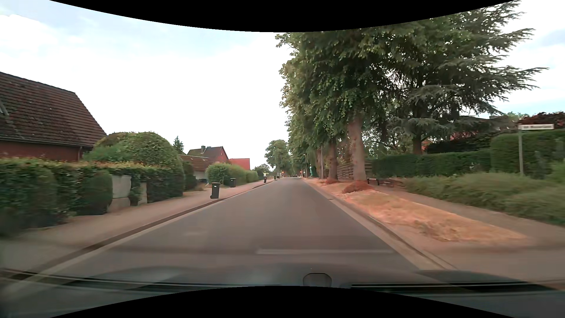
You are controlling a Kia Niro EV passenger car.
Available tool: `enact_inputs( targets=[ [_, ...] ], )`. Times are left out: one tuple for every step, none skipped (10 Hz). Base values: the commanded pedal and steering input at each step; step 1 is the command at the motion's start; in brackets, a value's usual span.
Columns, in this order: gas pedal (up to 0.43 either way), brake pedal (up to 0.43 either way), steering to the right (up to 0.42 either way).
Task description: Follow the waypoints while adhering to traffic rules and regulations
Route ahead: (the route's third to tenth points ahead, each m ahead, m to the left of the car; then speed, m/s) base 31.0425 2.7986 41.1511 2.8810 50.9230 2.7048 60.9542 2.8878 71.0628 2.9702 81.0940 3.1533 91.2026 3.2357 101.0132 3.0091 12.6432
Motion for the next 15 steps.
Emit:
enact_inputs(
  targets=[
    [0.138, 0.0, -0.004],
    [0.138, 0.0, -0.003],
    [0.138, 0.0, -0.003],
    [0.138, 0.0, -0.003],
    [0.138, 0.0, -0.003],
    [0.138, 0.0, -0.003],
    [0.138, 0.0, -0.003],
    [0.138, 0.0, -0.003],
    [0.138, 0.0, -0.003],
    [0.138, 0.0, -0.002],
    [0.138, 0.0, -0.002],
    [0.138, 0.0, -0.002],
    [0.138, 0.0, -0.002],
    [0.138, 0.0, -0.002],
    [0.138, 0.0, -0.002]
  ],
)
